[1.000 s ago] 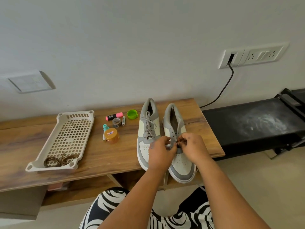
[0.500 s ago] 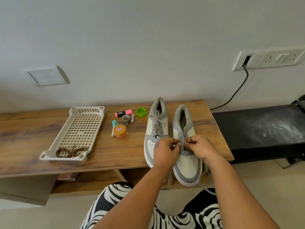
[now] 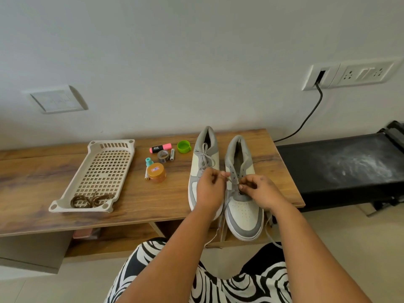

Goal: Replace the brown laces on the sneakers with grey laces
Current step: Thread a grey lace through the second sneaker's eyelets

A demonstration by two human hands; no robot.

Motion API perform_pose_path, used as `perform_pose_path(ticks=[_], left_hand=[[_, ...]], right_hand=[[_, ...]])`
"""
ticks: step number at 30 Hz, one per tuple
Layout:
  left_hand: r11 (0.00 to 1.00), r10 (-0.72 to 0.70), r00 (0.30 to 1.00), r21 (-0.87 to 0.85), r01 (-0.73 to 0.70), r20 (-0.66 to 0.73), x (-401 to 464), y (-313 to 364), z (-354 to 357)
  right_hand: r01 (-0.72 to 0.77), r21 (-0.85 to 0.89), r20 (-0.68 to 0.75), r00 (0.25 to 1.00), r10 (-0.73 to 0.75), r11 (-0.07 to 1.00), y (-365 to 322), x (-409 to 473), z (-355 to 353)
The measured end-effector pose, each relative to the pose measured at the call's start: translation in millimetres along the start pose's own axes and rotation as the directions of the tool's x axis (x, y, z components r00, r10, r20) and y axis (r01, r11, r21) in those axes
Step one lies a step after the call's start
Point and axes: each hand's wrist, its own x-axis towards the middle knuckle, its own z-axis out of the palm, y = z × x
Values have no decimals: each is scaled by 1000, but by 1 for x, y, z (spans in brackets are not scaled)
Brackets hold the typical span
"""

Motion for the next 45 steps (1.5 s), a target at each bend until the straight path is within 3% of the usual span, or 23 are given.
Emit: perform_pose_path(ticks=[3, 5, 6, 7, 8, 9, 10, 11, 13, 17, 19, 20, 22, 24, 26, 27, 29, 30, 32, 33, 36, 41, 45], left_hand=[[836, -78, 982, -525, 160, 173, 1, 25, -21], [735, -123, 967, -634, 240, 223, 1, 30, -35], [824, -135, 977, -529, 202, 163, 1, 28, -38], [962, -79, 996, -259, 90, 53, 2, 23, -39], [983, 73, 997, 171, -66, -30, 3, 16, -38], [805, 250, 968, 558, -201, -12, 4, 8, -34], [579, 353, 933, 768, -275, 68, 4, 3, -30], [450, 360, 923, 841, -301, 138, 3, 1, -24], [363, 325, 919, 868, -338, 222, 2, -4, -10], [380, 321, 914, 851, -363, 246, 3, -9, -3], [556, 280, 930, 750, -359, 238, 7, -9, -7], [730, 225, 952, 611, -306, 208, 8, -5, -10], [996, 75, 985, 42, -83, 152, 6, 15, -22], [842, 30, 960, -524, 125, 278, 7, 29, -47], [749, 52, 917, -623, 226, 395, 8, 37, -70], [832, 19, 919, -516, 203, 393, 9, 38, -74], [997, -68, 964, -9, 73, 257, 9, 31, -68], [952, -48, 990, 305, 4, 136, 11, 26, -60], [621, 194, 978, 763, -181, 74, 10, 15, -44], [504, 288, 950, 823, -260, 124, 9, 12, -36], [448, 321, 921, 822, -353, 220, 8, 4, -15], [557, 272, 935, 755, -347, 229, 4, -12, -1], [557, 287, 926, 744, -369, 245, 5, -13, -7]], right_hand=[[-19, -17, -8, 1000, 19, 1000, 1, 0, -2], [-24, -19, -3, 1000, 24, 1000, 1, 0, -1], [-22, -25, 0, 1000, 22, 999, 1, 0, 0], [-15, -38, 3, 1000, 15, 999, 0, -1, 1], [-7, -54, 5, 1000, 7, 999, -1, -1, 2], [0, -66, 5, 1000, 0, 998, -1, -1, 2], [5, -69, 5, 1000, -4, 998, -2, -2, 2], [6, -65, 8, 1000, -5, 998, -2, -2, 3], [6, -51, 13, 1000, -5, 999, -2, -2, 3], [16, -37, 10, 1000, -15, 999, -1, -3, 3], [11, -33, 11, 1000, -11, 999, -1, -3, 3], [4, -26, 11, 1000, -4, 1000, -1, -3, 2], [-6, -12, 11, 1000, 6, 1000, 0, -3, 1], [-6, -11, 11, 1000, 7, 1000, 1, -2, 0], [-6, -5, 12, 1000, 6, 1000, 1, -2, 1], [-8, -1, 14, 1000, 8, 1000, 1, -2, 2], [-9, 4, 10, 1000, 9, 1000, 0, -2, 2], [-8, 2, 8, 1000, 8, 1000, 0, -2, 2], [-10, 5, 7, 1000, 10, 1000, 0, -2, 2], [-12, 11, 8, 1000, 12, 1000, 0, -2, 2], [-5, 11, 10, 1000, 5, 1000, -1, -4, 2], [-6, 4, -5, 1000, 6, 1000, -2, -6, 2], [-6, 20, -5, 1000, 6, 1000, -3, -5, 3]])
